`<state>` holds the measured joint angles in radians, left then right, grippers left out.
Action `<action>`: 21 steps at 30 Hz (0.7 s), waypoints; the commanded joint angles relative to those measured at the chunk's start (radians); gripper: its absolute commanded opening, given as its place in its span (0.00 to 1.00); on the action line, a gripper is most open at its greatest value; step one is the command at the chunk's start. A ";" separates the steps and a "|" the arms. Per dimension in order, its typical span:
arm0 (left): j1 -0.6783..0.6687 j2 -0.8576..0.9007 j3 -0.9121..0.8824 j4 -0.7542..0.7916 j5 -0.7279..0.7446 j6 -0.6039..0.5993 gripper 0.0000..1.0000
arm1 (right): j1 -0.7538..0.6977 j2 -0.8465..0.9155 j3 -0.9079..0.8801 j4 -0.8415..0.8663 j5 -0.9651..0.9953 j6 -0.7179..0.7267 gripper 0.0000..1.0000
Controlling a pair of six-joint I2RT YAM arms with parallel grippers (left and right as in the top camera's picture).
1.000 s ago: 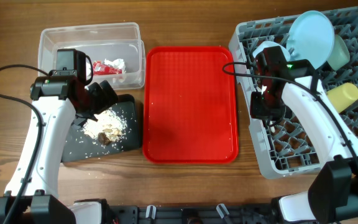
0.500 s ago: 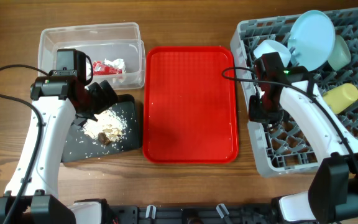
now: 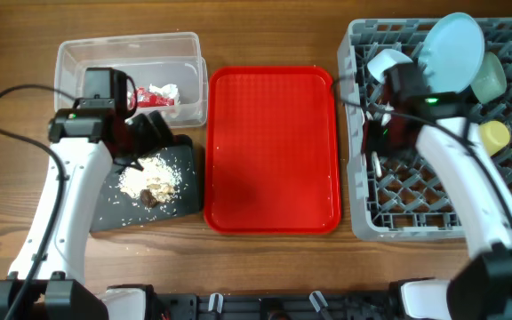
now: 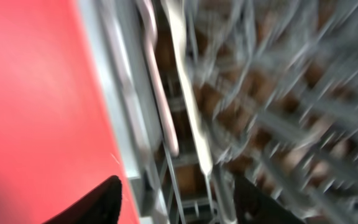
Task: Sort waste into correct bins and load items into the dishwasher rack
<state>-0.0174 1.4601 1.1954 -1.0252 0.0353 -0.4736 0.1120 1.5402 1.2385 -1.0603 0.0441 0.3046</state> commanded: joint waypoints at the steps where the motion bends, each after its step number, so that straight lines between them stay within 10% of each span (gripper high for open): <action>1: -0.121 -0.020 0.003 0.112 0.046 0.211 1.00 | -0.061 -0.096 0.129 0.106 -0.276 -0.249 0.72; 7: -0.207 -0.001 0.003 0.042 0.042 0.231 1.00 | -0.082 -0.097 0.136 -0.002 -0.333 -0.336 0.98; 12: -0.128 -0.039 -0.006 -0.177 0.042 0.197 1.00 | -0.082 -0.163 0.094 -0.089 -0.267 -0.227 1.00; 21: -0.125 -0.756 -0.310 0.000 0.049 0.187 1.00 | -0.082 -0.796 -0.303 0.140 -0.220 -0.177 1.00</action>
<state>-0.1436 0.8898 0.9760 -1.0805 0.0761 -0.2710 0.0357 0.9176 1.0374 -0.9695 -0.1936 0.1120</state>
